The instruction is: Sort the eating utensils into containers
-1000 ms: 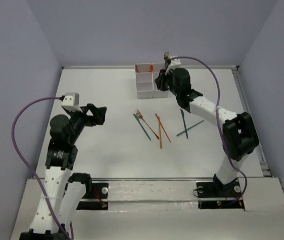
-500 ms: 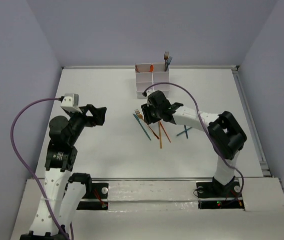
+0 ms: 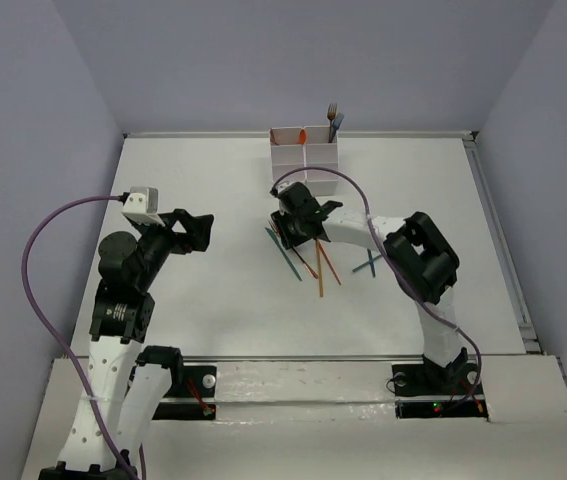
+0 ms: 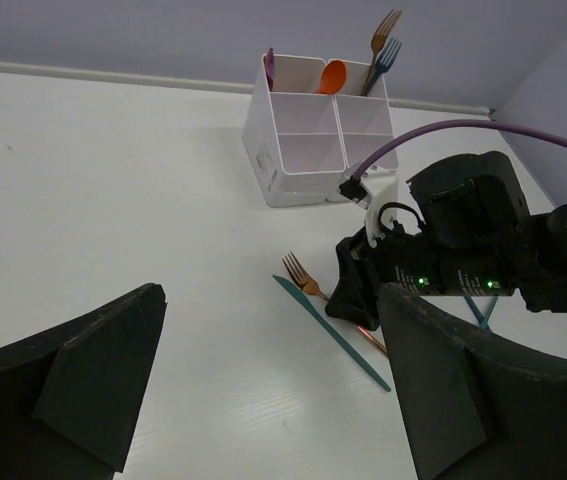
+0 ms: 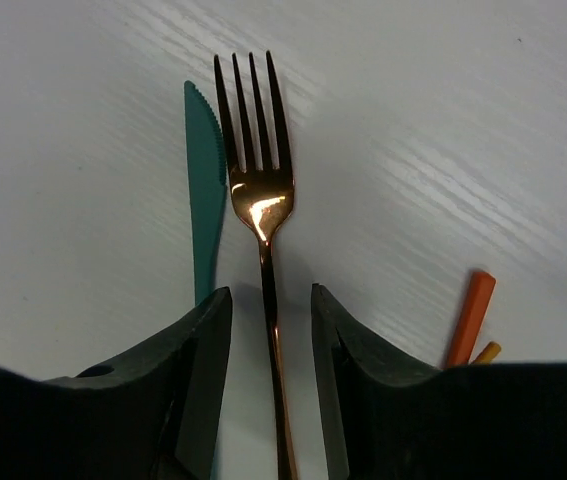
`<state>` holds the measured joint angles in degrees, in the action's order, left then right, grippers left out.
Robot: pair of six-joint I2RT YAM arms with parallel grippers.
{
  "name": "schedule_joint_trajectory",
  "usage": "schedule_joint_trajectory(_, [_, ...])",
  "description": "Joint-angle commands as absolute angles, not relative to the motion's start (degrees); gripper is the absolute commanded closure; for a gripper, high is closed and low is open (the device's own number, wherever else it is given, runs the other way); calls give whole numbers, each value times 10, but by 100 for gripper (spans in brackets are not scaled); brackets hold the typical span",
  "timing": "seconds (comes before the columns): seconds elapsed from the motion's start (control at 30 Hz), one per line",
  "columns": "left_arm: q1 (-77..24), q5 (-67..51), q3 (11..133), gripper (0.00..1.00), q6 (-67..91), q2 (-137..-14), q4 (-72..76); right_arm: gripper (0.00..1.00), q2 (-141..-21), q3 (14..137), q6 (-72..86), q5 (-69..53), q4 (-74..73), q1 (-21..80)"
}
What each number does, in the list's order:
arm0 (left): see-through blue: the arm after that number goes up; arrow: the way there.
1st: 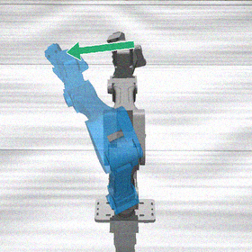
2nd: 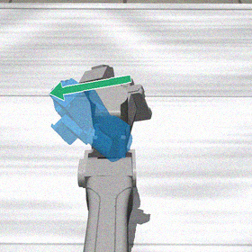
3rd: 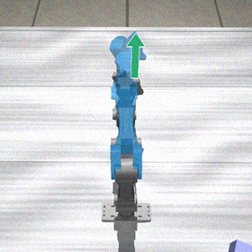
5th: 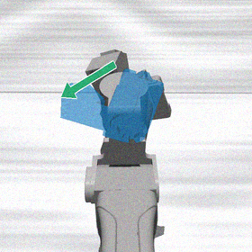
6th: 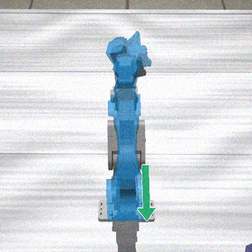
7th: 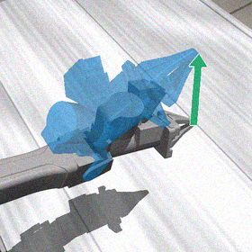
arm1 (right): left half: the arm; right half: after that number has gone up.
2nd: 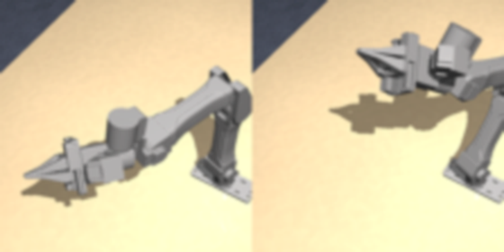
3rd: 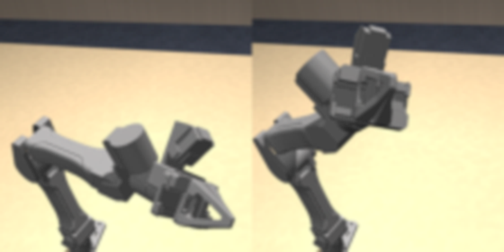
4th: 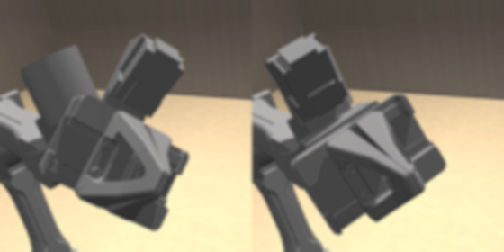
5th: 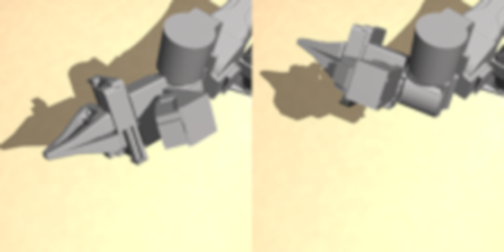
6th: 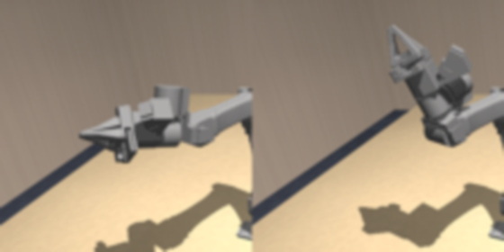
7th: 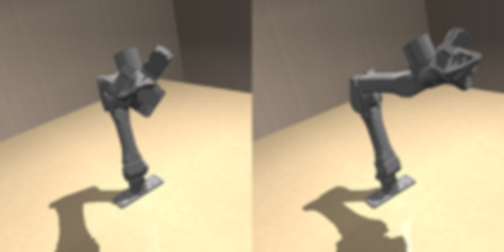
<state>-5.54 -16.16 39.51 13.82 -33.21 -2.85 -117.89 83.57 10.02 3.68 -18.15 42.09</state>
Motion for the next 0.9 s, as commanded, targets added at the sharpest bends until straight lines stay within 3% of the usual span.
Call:
schedule_joint_trajectory(0.0, [-57, -171, 410, 1, 136, -326, -9, 57, -1208, 874, 91, 55, -203, 426])
schedule_joint_trajectory(0.2, [-57, -170, 410, 1, 136, -325, -10, 75, -1223, 896, 86, 76, -222, 437])
schedule_joint_trajectory(0.33, [-57, -169, 410, 1, 137, -323, -10, 83, -1237, 916, 76, 98, -241, 437])
schedule_joint_trajectory(0.5, [-57, -169, 410, 1, 135, -323, -10, 85, -1251, 942, 55, 118, -260, 442])
schedule_joint_trajectory(0.57, [-57, -168, 410, 1, 136, -323, -10, 93, -1249, 954, 51, 125, -259, 442])
schedule_joint_trajectory(0.87, [-57, -167, 410, 1, 136, -323, -11, 93, -1177, 969, 60, 113, -153, 442])
